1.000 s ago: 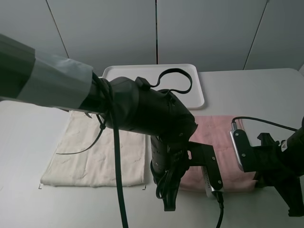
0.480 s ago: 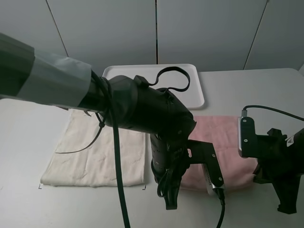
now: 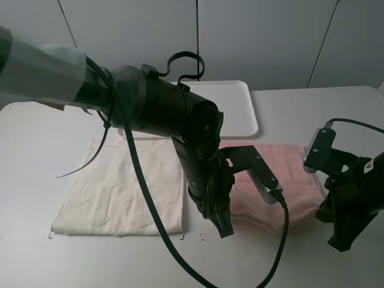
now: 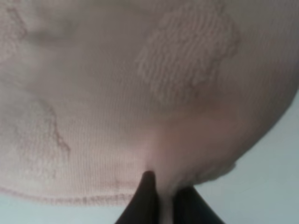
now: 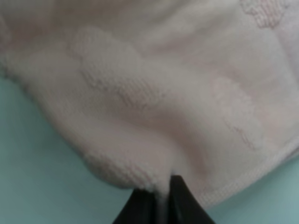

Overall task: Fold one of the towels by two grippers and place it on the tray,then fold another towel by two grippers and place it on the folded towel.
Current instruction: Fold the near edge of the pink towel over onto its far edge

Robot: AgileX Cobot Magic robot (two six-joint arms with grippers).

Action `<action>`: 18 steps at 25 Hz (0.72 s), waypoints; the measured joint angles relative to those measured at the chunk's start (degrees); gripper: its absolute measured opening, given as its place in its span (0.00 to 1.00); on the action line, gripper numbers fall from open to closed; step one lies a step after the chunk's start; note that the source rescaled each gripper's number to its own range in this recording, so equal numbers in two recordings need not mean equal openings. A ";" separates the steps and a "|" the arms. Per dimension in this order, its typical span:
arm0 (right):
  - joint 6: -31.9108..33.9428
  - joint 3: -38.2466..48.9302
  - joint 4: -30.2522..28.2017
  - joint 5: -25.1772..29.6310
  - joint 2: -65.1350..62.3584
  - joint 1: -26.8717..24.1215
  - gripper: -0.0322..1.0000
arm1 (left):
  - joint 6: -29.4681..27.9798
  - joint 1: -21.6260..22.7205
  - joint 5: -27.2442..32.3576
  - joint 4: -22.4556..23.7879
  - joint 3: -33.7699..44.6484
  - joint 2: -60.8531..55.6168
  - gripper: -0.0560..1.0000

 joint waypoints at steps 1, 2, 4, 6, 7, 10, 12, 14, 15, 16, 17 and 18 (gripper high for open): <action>2.18 -1.14 0.00 0.91 0.00 0.00 0.05 | 0.13 0.41 -0.11 -0.26 0.00 -0.72 0.05; 4.20 -2.18 0.00 2.04 0.00 0.00 0.05 | 0.24 0.71 -0.28 -0.37 0.00 -1.17 0.05; 7.61 -4.72 0.00 4.24 0.00 0.00 0.05 | 0.24 1.16 -0.76 -1.11 0.00 -2.13 0.05; 10.43 -6.86 0.00 5.93 0.00 0.00 0.05 | 0.24 1.54 -1.44 -1.49 0.00 -3.09 0.05; 11.30 -7.91 0.00 6.62 0.00 0.00 0.05 | 0.24 1.70 -1.85 -2.01 0.00 -3.55 0.05; 14.21 -10.34 -0.83 7.57 0.10 0.00 0.05 | 0.13 2.50 -3.26 -3.01 0.00 -4.99 0.05; 17.00 -11.43 -2.93 7.53 0.10 0.00 0.05 | 0.05 3.49 -3.59 -3.90 0.00 -5.68 0.05; 21.14 -12.20 -5.93 7.25 0.10 0.00 0.05 | 0.05 4.55 -3.88 -5.14 0.00 -5.90 0.05; 23.32 -12.45 -7.73 7.03 0.10 0.00 0.05 | -0.10 5.15 -4.04 -5.68 0.00 -5.90 0.05; 26.15 -12.57 -9.73 6.62 0.10 0.00 0.05 | -0.28 5.63 -4.08 -5.94 0.00 -5.90 0.05; 28.99 -12.57 -11.26 6.17 0.10 0.00 0.05 | -0.88 6.20 -4.34 -6.07 0.00 -5.90 0.05; 31.45 -12.57 -12.98 5.51 0.10 0.00 0.05 | -1.50 6.58 -4.82 -6.21 0.00 -5.90 0.05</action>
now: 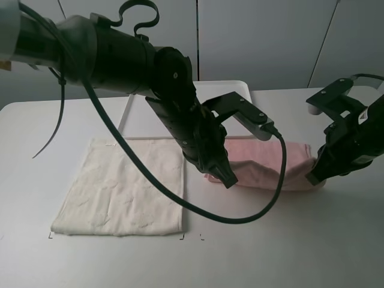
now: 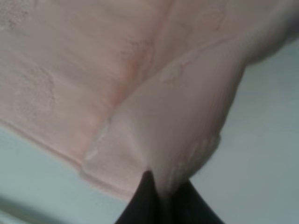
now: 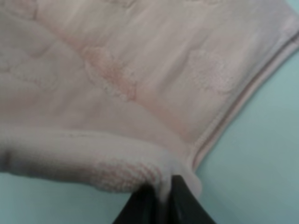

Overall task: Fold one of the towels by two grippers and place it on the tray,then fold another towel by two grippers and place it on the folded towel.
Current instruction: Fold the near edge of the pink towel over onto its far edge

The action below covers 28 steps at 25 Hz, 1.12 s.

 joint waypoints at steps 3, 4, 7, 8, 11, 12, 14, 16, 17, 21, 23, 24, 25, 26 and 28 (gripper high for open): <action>8.74 0.00 -3.81 -2.70 0.00 0.00 0.05 | -2.17 0.95 -1.97 -0.12 0.00 0.00 0.05; 10.97 0.00 -5.01 -3.74 0.00 0.00 0.05 | -2.60 1.19 -2.80 -0.12 0.00 0.00 0.05; 16.86 0.00 -7.75 -6.35 0.00 0.00 0.05 | -4.52 1.55 -4.91 0.28 0.00 0.00 0.05; 18.40 0.00 -8.34 -7.05 0.00 0.00 0.05 | -4.73 1.55 -5.44 0.29 0.00 0.00 0.05; 22.17 0.00 -10.54 -9.21 0.11 0.00 0.05 | -6.88 1.55 -6.78 1.29 0.00 0.13 0.05; 23.62 0.00 -11.35 -9.79 0.35 0.00 0.05 | -8.36 1.55 -7.33 2.21 0.00 0.27 0.05; 26.35 0.00 -12.89 -11.37 1.25 0.00 0.05 | -12.00 1.55 -8.51 5.29 0.00 0.80 0.05; 27.96 0.00 -14.22 -12.83 2.57 0.00 0.05 | -14.73 1.55 -9.03 7.87 0.00 0.89 0.05; 28.62 0.00 -14.65 -13.57 3.37 0.00 0.05 | -15.96 1.65 -9.20 9.07 0.00 0.89 0.05; 30.05 0.00 -16.40 -17.52 6.78 0.00 0.05 | -20.96 1.65 -9.32 13.59 0.00 0.89 0.05; 30.73 0.00 -18.29 -20.56 8.08 0.00 0.07 | -24.58 1.65 -9.55 16.77 0.00 1.03 0.05; 30.99 0.00 -18.91 -22.15 8.71 0.00 0.09 | -27.15 1.65 -9.51 19.08 0.00 1.30 0.05; 31.32 0.00 -19.71 -23.27 9.08 0.00 0.10 | -29.97 1.65 -9.65 21.69 0.00 1.61 0.05; 31.32 -0.11 -20.15 -23.82 9.75 0.00 0.12 | -32.32 1.65 -9.65 24.24 0.00 1.84 0.06; 31.55 -0.22 -20.37 -24.22 10.93 -0.23 0.15 | -37.43 1.65 -9.79 28.61 0.00 2.06 0.11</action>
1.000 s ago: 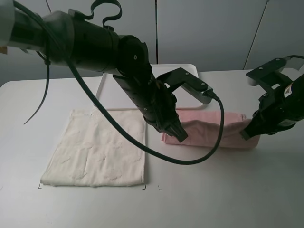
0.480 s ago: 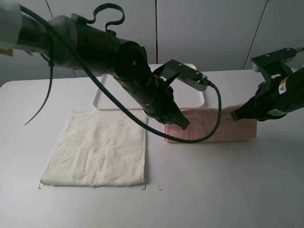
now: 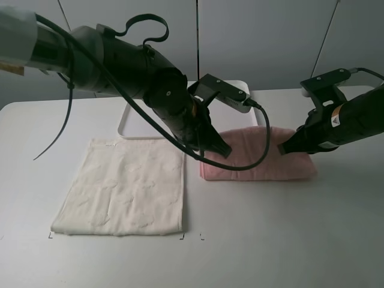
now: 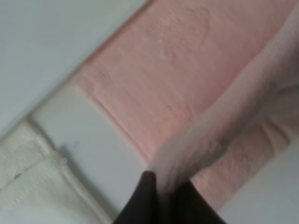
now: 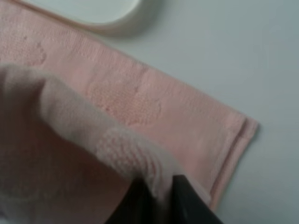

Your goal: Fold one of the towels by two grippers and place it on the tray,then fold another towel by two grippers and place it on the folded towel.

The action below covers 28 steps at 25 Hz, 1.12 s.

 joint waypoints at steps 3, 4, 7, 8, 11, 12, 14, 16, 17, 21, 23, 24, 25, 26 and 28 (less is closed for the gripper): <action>0.11 -0.69 -0.54 -0.73 1.00 -2.42 0.22 | -4.59 0.00 -1.57 4.52 0.00 0.00 0.27; 0.19 -0.93 -0.68 -1.48 1.09 -3.39 0.27 | -5.22 0.00 -2.01 5.17 0.00 0.00 0.35; 1.12 -1.41 -0.80 -4.05 1.09 -6.95 0.54 | -5.92 0.00 -3.66 6.32 0.00 0.00 0.80; 1.43 -1.46 -0.57 -4.47 1.09 -7.68 0.67 | -6.58 0.00 -4.20 6.70 0.00 0.00 0.90; 2.11 -1.46 0.45 -3.98 1.09 -8.69 0.97 | -9.34 0.00 -4.79 8.65 0.00 0.00 0.98; 2.22 -1.46 0.45 -3.19 1.09 -8.78 0.98 | -10.46 0.00 -4.79 8.99 0.00 0.00 0.98; 2.66 -1.46 1.92 -1.94 1.09 -8.78 1.00 | -13.56 0.00 -3.87 9.42 0.00 0.00 0.99; 3.01 -1.70 4.09 -0.07 1.09 -8.78 1.00 | -15.22 0.13 -0.74 9.21 -0.14 0.00 0.98; 3.17 -1.99 4.97 1.69 1.09 -8.78 1.00 | -15.62 0.37 1.28 8.13 -0.87 0.00 0.98; 0.82 -6.80 7.70 12.78 1.09 -8.78 1.00 | -13.16 3.31 11.12 1.72 -6.38 0.57 0.98; -4.23 -10.63 12.50 18.81 1.24 -8.78 1.00 | -9.06 5.24 15.97 -3.83 -10.43 2.26 0.98; -7.39 -12.42 15.66 22.14 1.48 -8.78 1.00 | -6.79 5.87 18.09 -6.13 -12.84 3.35 0.98; -10.38 -14.58 18.27 25.27 2.14 -8.78 1.00 | -5.21 6.31 20.59 -8.29 -15.26 4.89 0.98; -12.45 -16.71 21.31 28.35 2.67 -8.78 1.00 | -4.39 6.70 23.28 -9.58 -17.55 6.54 0.98; -15.98 -20.14 25.83 33.10 4.22 -8.78 1.00 | -3.37 6.80 27.68 -10.83 -20.85 9.22 0.98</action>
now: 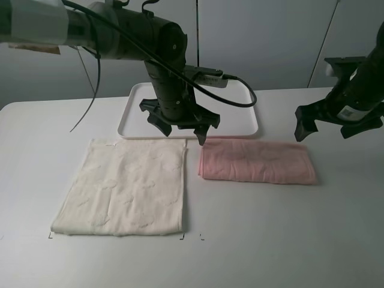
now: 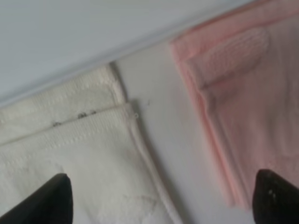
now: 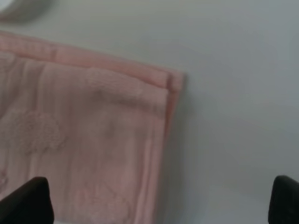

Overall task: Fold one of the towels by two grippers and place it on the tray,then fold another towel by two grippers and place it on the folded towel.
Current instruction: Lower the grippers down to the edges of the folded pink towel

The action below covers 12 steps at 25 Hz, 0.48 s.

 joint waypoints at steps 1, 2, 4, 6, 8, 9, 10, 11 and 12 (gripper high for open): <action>-1.17 -1.42 1.67 2.00 0.67 0.00 1.00 | 0.50 0.00 1.61 -0.27 -0.94 0.90 0.98; -1.74 -2.50 2.66 3.39 1.16 0.00 1.00 | 0.72 0.00 2.52 -0.56 -1.29 1.38 0.98; -2.31 -3.70 3.49 4.52 2.00 0.00 1.00 | 1.42 0.00 3.24 -1.22 -1.77 1.49 0.98; -2.67 -4.41 4.31 5.12 2.83 -0.24 1.00 | 1.42 0.00 2.85 -1.65 -1.89 1.49 0.98; -2.79 -4.73 4.86 5.79 4.00 -0.84 1.00 | 0.94 0.00 2.85 -1.88 -1.89 1.49 0.98; -2.79 -4.86 5.05 6.08 4.51 -1.40 1.00 | 0.32 0.00 2.85 -1.60 -1.89 1.49 0.98; -2.91 -4.86 5.62 6.35 5.17 -1.97 1.00 | -0.23 0.00 2.85 -1.48 -1.89 1.49 0.98; -3.39 -4.86 6.29 6.65 5.85 -2.69 1.00 | -0.49 0.00 2.73 -1.32 -1.98 1.59 0.98; -3.82 -4.86 6.91 6.92 6.25 -3.22 1.00 | -0.92 0.00 2.83 -1.05 -2.53 1.86 0.98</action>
